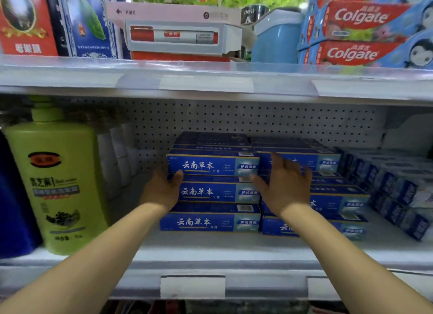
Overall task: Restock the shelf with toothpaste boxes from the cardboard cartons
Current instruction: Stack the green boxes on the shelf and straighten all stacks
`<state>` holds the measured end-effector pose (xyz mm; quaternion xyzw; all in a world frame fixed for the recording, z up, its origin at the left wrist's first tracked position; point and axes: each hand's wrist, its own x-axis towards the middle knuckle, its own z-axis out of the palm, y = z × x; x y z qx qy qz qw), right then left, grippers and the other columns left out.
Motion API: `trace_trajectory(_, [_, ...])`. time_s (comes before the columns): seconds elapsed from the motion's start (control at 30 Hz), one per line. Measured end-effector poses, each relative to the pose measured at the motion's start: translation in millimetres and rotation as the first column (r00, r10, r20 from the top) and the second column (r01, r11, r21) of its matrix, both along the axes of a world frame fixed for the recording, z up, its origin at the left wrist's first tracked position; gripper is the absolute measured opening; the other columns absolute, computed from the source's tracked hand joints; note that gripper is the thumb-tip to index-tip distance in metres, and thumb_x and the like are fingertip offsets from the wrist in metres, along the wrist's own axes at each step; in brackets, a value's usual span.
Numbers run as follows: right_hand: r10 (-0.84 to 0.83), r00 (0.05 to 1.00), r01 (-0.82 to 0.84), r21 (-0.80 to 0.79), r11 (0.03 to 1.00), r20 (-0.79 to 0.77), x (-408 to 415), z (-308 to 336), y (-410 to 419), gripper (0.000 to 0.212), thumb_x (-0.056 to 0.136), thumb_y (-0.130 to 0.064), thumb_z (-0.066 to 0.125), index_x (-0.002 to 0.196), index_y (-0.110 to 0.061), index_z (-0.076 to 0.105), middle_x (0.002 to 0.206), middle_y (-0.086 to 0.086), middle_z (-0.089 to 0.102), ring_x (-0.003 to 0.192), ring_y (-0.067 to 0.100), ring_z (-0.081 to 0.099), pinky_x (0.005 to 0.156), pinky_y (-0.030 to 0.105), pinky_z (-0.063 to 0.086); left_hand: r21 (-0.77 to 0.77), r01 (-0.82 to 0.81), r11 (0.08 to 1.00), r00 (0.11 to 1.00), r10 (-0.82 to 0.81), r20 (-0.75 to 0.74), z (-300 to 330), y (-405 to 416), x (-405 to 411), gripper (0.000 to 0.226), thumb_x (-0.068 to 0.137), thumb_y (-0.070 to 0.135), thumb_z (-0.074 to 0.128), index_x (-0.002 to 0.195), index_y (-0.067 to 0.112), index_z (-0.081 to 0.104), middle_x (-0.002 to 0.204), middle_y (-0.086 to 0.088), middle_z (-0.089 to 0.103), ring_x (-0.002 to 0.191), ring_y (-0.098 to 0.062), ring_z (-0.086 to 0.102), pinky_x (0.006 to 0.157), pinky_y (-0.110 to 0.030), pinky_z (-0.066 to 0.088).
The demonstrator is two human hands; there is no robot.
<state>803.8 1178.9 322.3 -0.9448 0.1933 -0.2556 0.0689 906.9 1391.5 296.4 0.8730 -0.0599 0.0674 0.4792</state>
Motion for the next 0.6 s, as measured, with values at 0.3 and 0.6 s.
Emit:
trace_trajectory(0.3, [-0.071, 0.995, 0.063, 0.113, 0.992, 0.070, -69, -2, -24, 0.071, 0.086, -0.051, 0.057, 0.140, -0.013, 0.030, 0.139, 0.013, 0.032, 0.130, 0.033, 0.029, 0.102, 0.042, 0.037, 0.091, -0.029, 0.995, 0.923, -0.009, 0.385, 15, -26, -72, 0.058, 0.085, 0.025, 0.067, 0.134, 0.011, 0.040, 0.135, -0.014, 0.041, 0.118, -0.034, 0.045, 0.095, -0.041, 0.041])
trace_trajectory(0.6, [-0.031, 0.998, 0.021, 0.173, 0.985, 0.055, -78, -4, -73, 0.071, 0.088, -0.048, 0.056, 0.143, -0.014, 0.027, 0.145, 0.010, 0.024, 0.135, 0.030, 0.024, 0.106, 0.040, 0.034, 0.298, 0.035, 0.954, 0.891, -0.165, 0.423, 19, -82, -87, 0.058, 0.087, 0.030, 0.062, 0.139, 0.021, 0.037, 0.142, -0.003, 0.039, 0.132, -0.024, 0.032, 0.110, -0.039, 0.026])
